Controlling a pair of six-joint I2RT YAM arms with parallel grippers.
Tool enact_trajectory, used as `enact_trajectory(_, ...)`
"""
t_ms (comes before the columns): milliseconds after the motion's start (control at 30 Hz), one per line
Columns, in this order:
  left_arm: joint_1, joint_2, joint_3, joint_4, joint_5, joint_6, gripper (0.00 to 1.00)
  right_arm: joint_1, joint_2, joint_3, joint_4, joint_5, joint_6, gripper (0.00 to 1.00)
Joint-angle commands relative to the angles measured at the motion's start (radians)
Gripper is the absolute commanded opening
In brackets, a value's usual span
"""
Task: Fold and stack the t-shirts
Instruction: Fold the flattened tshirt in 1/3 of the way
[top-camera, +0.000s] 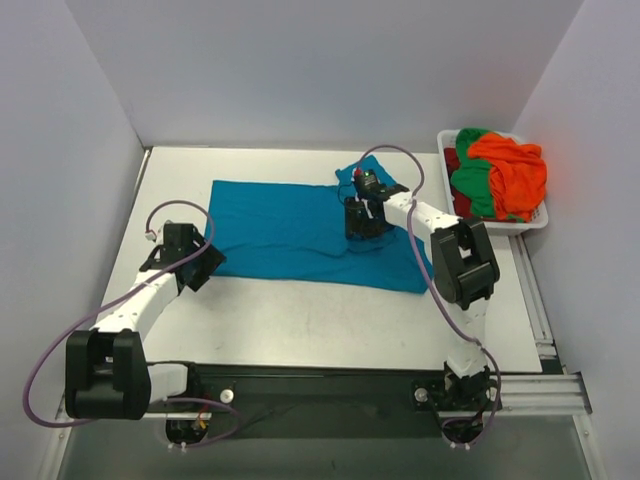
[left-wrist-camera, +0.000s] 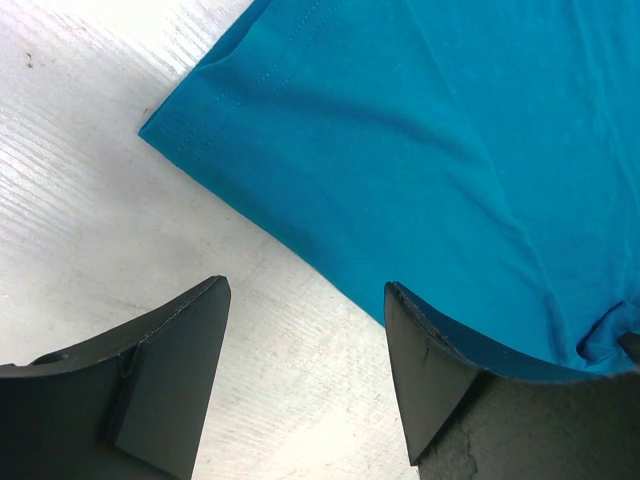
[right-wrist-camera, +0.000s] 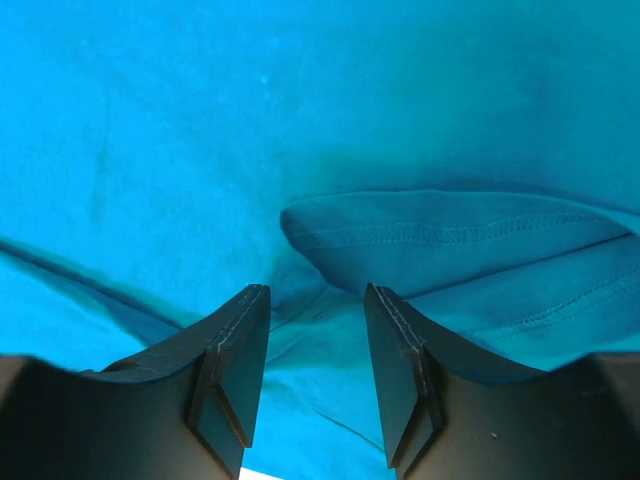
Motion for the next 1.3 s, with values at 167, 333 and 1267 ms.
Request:
enact_trajectory(167, -0.005, -0.003, 0.034, 0.025, 0.001, 0.016, 0.73, 0.001, 0.008, 0.064, -0.034, -0.063, -0.013, 0.28)
enact_trajectory(333, -0.005, 0.001, 0.033, 0.029, 0.000, 0.018, 0.74, 0.001, 0.020, 0.094, -0.039, -0.095, -0.006, 0.15)
enact_trajectory(1267, -0.002, -0.055, -0.022, 0.009, -0.170, -0.011, 0.75, -0.015, -0.188, 0.052, -0.088, 0.050, 0.075, 0.58)
